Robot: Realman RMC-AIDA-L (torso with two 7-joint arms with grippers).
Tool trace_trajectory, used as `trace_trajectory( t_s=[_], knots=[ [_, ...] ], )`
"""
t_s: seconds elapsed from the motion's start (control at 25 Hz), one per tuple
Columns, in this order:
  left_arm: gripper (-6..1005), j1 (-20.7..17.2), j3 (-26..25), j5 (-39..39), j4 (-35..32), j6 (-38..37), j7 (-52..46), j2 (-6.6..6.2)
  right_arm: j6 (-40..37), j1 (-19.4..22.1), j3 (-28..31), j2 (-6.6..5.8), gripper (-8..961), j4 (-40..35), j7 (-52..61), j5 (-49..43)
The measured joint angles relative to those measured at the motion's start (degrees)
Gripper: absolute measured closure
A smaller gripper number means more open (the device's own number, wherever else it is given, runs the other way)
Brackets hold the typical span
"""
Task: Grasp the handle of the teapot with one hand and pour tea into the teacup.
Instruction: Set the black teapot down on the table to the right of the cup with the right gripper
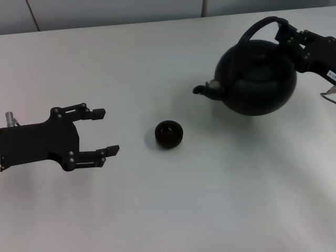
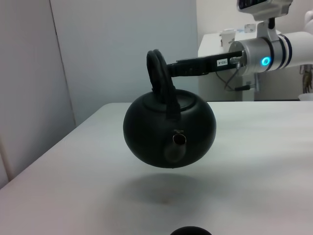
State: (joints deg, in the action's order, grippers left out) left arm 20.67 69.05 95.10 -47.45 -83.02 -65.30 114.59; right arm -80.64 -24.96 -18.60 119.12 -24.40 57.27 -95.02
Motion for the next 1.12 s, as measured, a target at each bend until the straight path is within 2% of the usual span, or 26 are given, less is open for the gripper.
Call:
trace_trajectory(
  t_s=[0.32,1.12],
  knots=[
    [186,-0.12,-0.03,0.0,-0.12,-0.49,0.0,0.01,3.49,0.71,-0.12,-0.03,802,-0.1,4.56,0.01],
    [186,0.02,0.04,0.0,-0.1,-0.56,-0.27,0.05,9.5,0.36,-1.83,-0.03,802,0.67,5.58,-0.56]
  ],
)
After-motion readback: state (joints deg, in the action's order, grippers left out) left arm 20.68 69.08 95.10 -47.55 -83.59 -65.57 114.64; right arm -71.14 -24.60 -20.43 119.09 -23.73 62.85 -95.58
